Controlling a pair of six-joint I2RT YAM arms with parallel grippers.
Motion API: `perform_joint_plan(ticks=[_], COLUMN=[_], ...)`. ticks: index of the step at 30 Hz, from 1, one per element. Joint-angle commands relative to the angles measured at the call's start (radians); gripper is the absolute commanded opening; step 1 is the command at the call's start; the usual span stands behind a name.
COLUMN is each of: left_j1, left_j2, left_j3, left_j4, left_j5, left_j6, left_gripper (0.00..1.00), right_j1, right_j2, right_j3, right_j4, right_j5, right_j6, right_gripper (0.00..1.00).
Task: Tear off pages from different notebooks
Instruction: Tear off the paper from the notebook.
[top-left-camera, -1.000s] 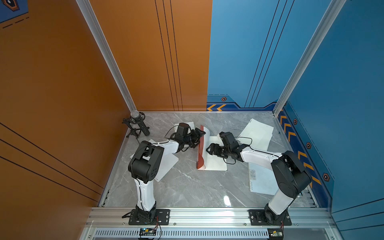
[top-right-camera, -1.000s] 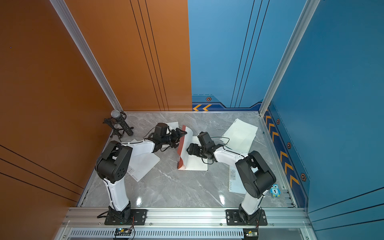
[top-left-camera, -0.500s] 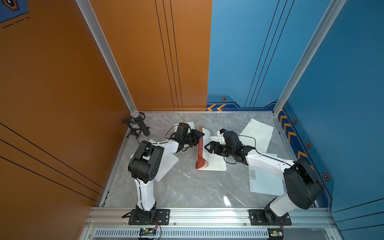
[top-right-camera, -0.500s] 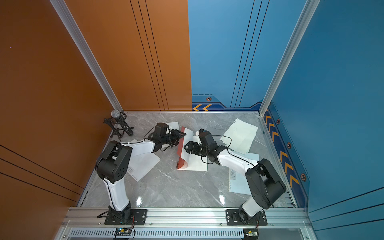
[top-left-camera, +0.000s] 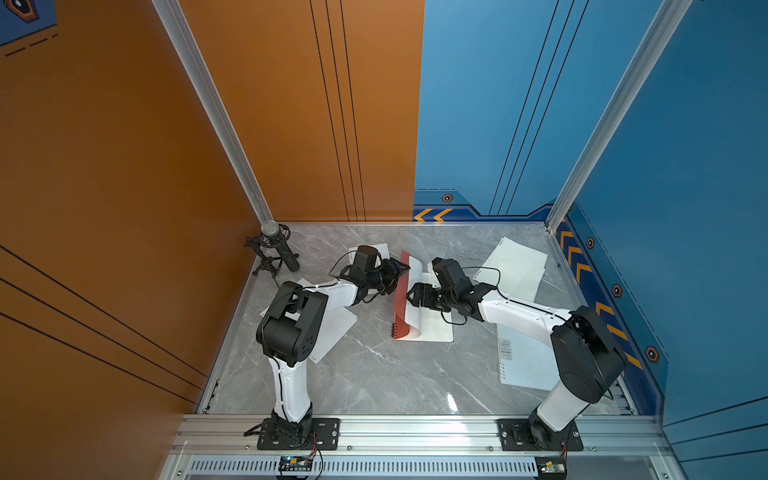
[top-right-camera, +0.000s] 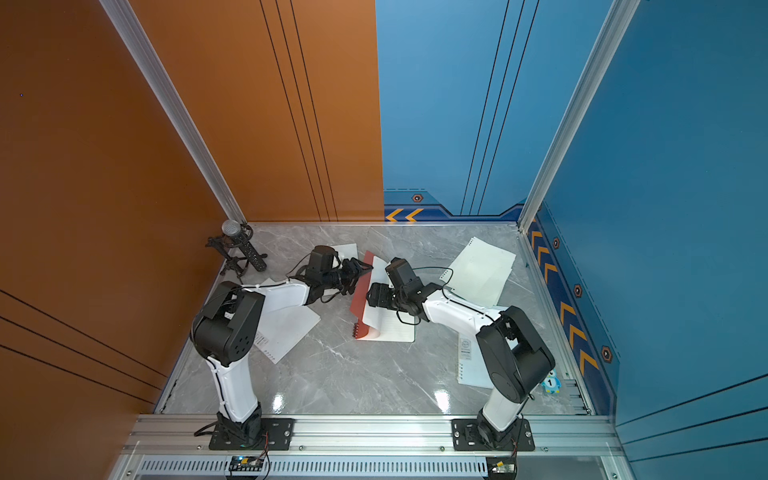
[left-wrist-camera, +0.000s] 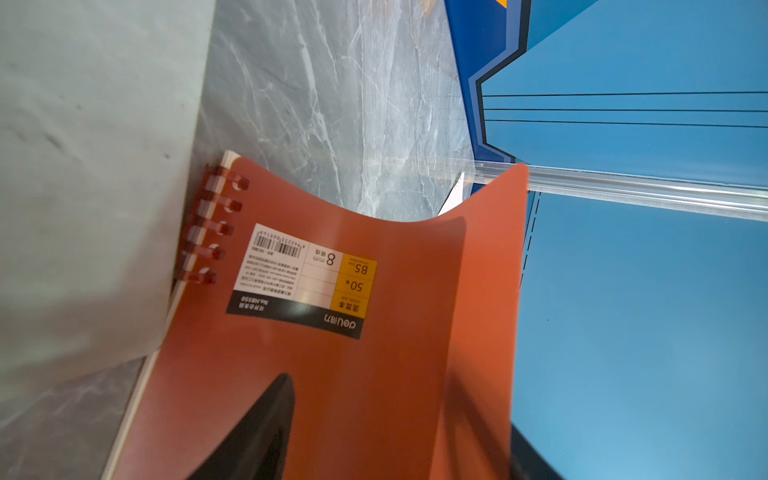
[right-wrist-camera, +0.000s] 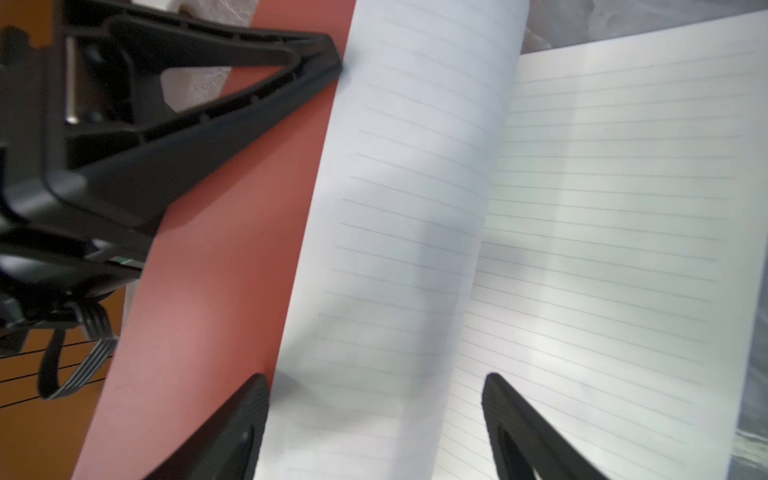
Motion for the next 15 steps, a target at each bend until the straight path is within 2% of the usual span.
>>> perform_joint_plan(ticks=[1,6,10,13,15], left_j1=[0.001,0.007,0.018,0.023,0.023], left_j2=[0.023,0.016,0.005,0.001,0.006], left_j3=[0.003,-0.003,-0.017,-0.023,-0.02], left_j4=[-0.043,-0.043,-0.043,-0.042,-0.043], left_j5=[0.014,0.018,0.018,0.02,0.024], left_j6=[0.015,0.016,0.024,0.027,0.028], left_gripper=[0.69,0.68,0.56,0.53,0.5], right_j1=[0.006,-0.008,-0.036,-0.068,-0.093], right_j2=[0.034,0.05,0.035,0.016,0.014], right_j3=[0.022,0.012,-0.029,-0.093,-0.154], right_j4=[-0.103,-0.101,-0.061,0.053,0.204], right_j5=[0.06,0.048,0.011,-0.065,-0.157], right_j6=[-0.034,-0.028,-0.017,0.01,0.054], right_gripper=[0.83,0.83,0.83,0.83,0.83])
